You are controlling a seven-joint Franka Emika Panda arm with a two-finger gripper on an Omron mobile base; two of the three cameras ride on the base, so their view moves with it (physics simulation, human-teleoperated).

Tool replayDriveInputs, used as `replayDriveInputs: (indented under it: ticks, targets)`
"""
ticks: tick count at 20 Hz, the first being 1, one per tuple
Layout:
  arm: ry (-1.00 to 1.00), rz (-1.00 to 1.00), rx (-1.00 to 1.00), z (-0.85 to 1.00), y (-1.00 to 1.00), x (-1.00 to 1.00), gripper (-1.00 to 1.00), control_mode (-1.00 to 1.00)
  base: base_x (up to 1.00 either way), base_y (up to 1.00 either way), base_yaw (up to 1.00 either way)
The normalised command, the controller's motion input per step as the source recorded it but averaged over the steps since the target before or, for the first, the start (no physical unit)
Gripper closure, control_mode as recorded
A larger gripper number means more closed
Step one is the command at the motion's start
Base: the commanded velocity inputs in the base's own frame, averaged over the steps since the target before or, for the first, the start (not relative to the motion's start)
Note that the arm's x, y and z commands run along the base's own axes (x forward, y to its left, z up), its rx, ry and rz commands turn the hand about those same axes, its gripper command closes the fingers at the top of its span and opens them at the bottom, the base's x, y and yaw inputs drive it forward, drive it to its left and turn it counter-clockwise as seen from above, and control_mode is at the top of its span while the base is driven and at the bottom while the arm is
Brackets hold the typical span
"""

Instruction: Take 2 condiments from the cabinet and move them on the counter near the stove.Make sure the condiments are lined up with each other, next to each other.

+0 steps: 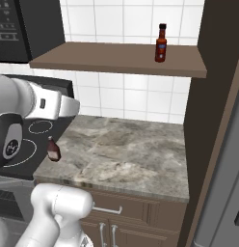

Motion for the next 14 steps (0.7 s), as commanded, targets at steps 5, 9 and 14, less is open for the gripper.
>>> replayDriveInputs:
  ticks: [5,9,14]
  targets:
    - [-0.01,-0.14,0.00,0.42,-0.43,0.00,-1.00,-1.00,0.00,0.00,0.00]
    - [0.00,-0.10,0.00,0.41,-0.42,0.10,-1.00,-1.00,0.00,0.00,0.00]
    - [0.00,-0.06,0.00,0.35,-0.35,0.26,-1.00,-1.00,0.00,0.00,0.00]
